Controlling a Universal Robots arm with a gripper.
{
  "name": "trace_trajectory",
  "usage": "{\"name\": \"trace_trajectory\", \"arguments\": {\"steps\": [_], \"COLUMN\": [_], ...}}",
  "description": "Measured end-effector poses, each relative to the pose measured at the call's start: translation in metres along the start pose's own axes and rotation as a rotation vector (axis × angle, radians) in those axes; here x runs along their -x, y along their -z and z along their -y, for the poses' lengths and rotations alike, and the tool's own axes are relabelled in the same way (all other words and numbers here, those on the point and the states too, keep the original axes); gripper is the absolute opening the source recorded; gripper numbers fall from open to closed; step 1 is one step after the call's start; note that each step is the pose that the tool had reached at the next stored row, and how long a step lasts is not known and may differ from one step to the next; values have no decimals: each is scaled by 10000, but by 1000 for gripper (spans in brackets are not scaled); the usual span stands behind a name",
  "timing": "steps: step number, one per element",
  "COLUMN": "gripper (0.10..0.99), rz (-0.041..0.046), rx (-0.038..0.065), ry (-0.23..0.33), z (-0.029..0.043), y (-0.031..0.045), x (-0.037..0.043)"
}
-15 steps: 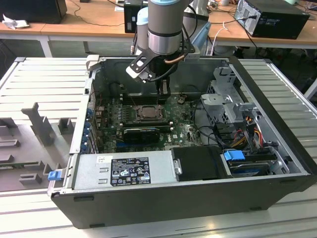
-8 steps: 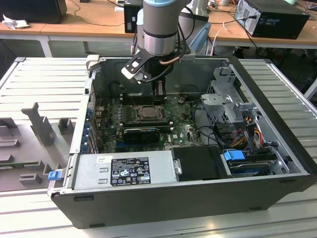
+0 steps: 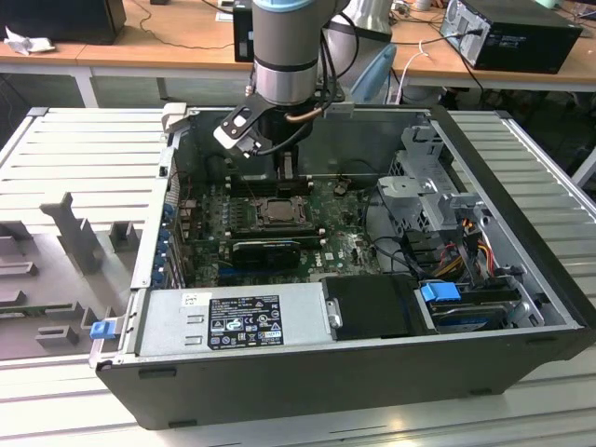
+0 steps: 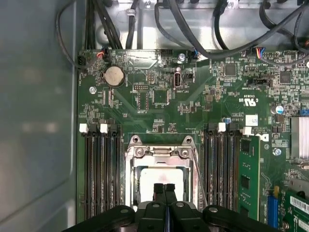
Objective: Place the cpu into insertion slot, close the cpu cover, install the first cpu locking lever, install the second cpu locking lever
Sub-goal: 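Close the cpu cover, then install the first cpu locking lever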
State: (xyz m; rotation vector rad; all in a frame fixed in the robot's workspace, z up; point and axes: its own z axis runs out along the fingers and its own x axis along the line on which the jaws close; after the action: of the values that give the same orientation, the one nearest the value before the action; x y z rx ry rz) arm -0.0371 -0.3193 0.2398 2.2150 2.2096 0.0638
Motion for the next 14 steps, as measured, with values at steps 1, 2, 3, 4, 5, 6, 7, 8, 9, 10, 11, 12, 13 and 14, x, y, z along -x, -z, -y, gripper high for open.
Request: {"name": "trace_trajectory", "arguments": {"steps": [1, 2, 3, 4, 5, 6, 7, 8, 9, 10, 11, 12, 13, 14], "gripper": [106, 106, 106, 106, 106, 106, 106, 106, 106, 106, 106, 106, 106, 106], "rz": [0, 0, -1, 0, 0, 0, 4, 1, 0, -3, -4, -2, -5, -4], "rx": [0, -1, -1, -1, 0, 0, -3, -1, -1, 0, 0, -1, -1, -2], "ry": [0, 0, -1, 1, 0, 1, 0, 0, 0, 0, -1, 0, 0, -1], "z": [6, 11, 13, 14, 16, 16, 17, 16, 15, 15, 14, 14, 12, 11], "y": [0, 0, 0, 1, 1, 1, 9, 24, 57, 70, 81, 92, 126, 156], "x": [0, 0, 0, 0, 0, 0, 1, 0, -1, -1, -2, -2, -2, -3]}}
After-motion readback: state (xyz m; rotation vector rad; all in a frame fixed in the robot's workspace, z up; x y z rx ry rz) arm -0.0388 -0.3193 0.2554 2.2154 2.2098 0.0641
